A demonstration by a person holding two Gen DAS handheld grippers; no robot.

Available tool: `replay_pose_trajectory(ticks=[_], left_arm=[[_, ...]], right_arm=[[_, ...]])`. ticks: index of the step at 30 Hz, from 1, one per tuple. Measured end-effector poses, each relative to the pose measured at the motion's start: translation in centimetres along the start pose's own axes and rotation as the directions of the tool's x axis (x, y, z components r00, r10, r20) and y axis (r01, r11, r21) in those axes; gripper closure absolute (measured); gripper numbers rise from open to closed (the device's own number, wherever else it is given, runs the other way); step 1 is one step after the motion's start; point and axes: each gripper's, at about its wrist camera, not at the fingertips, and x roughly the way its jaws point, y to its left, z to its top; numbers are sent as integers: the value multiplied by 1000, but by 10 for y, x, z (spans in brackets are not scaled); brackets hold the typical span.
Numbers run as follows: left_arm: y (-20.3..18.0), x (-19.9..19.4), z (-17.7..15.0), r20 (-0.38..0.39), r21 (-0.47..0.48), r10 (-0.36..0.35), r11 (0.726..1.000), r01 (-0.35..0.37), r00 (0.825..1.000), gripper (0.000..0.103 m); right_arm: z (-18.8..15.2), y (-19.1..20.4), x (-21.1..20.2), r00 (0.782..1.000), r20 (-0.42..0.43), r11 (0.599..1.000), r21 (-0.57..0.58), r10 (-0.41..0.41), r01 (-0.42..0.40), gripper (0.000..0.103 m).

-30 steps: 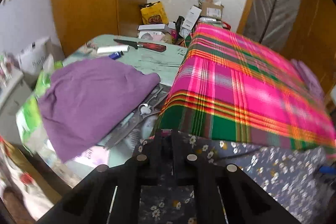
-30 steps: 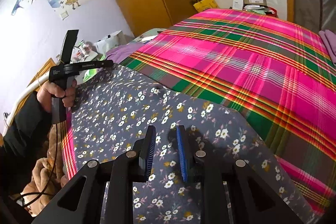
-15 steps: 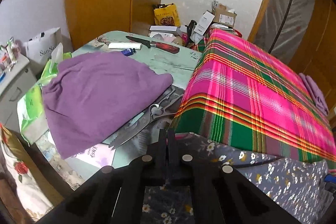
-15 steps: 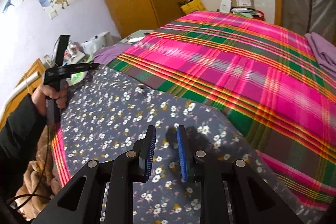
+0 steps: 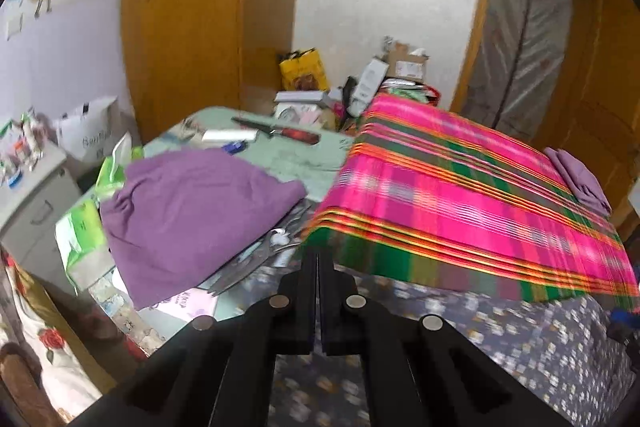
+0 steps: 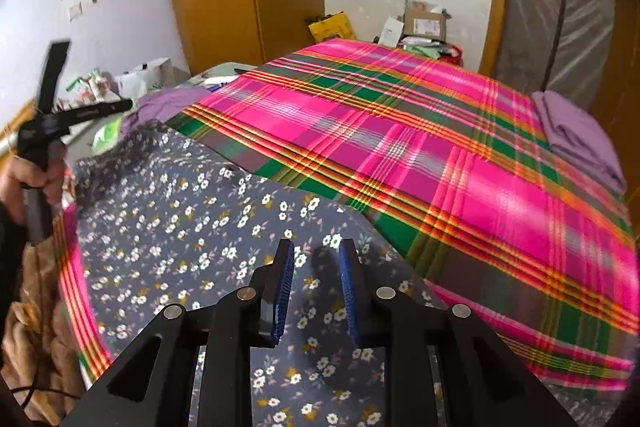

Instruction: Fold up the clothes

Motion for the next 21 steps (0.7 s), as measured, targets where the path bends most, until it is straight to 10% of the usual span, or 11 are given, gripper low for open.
replay_pose_trajectory(ticks=[21], left_arm=[[-180,-16,-71,-153,220,-124,963,156,980,102]], right_arm=[[-41,-42,5,996,-64,993,101,-60,66,79]])
